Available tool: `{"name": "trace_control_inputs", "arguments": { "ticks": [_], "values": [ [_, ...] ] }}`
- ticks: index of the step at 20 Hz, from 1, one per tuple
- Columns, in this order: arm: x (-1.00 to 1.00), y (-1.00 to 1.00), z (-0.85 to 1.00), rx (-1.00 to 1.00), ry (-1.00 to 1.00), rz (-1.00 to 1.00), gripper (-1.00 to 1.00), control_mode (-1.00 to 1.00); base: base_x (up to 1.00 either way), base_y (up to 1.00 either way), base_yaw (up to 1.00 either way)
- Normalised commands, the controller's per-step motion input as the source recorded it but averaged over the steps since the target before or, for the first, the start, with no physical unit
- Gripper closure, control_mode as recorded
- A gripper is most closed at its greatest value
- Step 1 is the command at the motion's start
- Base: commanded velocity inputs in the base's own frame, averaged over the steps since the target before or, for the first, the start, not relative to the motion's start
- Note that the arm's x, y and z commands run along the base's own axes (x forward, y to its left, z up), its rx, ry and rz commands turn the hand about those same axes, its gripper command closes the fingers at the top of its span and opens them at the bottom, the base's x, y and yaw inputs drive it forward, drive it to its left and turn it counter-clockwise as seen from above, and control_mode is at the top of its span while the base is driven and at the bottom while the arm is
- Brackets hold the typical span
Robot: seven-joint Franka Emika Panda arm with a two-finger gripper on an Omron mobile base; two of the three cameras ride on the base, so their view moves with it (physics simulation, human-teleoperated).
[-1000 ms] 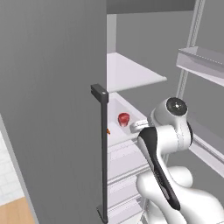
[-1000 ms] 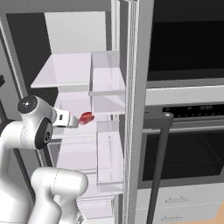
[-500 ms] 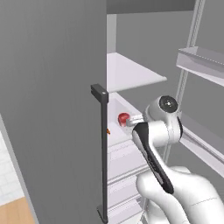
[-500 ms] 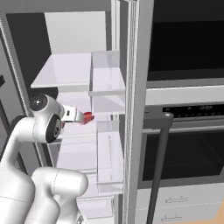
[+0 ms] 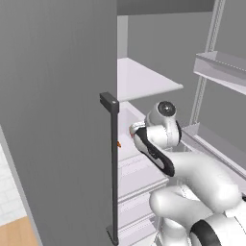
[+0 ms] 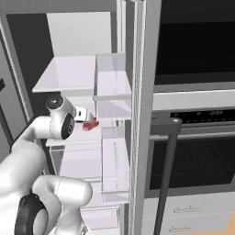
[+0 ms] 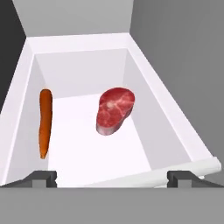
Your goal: Place one carrot and one steak in each tupperware on the nearby counter, to pack two identical lunches.
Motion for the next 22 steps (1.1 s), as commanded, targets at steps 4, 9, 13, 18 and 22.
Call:
{"name": "trace_control_inputs", "arguments": {
  "ticks": [4,9,13,18,22],
  "values": [
    [0.16,0.15,-0.19,-0.01,0.12,0.01,-1.00,-1.00,0.00,0.00,0.00],
    [0.24,0.01,-0.39,-0.02,0.02,0.00,-1.00,-1.00,0.00,0.00,0.00],
    [0.24,0.00,-0.23,0.00,0.00,0.00,-1.00,-1.00,0.00,0.00,0.00],
    [0.49,0.00,-0.21,0.00,0.00,-0.01,-1.00,-1.00,0.00,0.00,0.00],
    [0.47,0.00,-0.09,0.00,0.00,-0.03,-1.00,-1.00,0.00,0.00,0.00]
  ]
}}
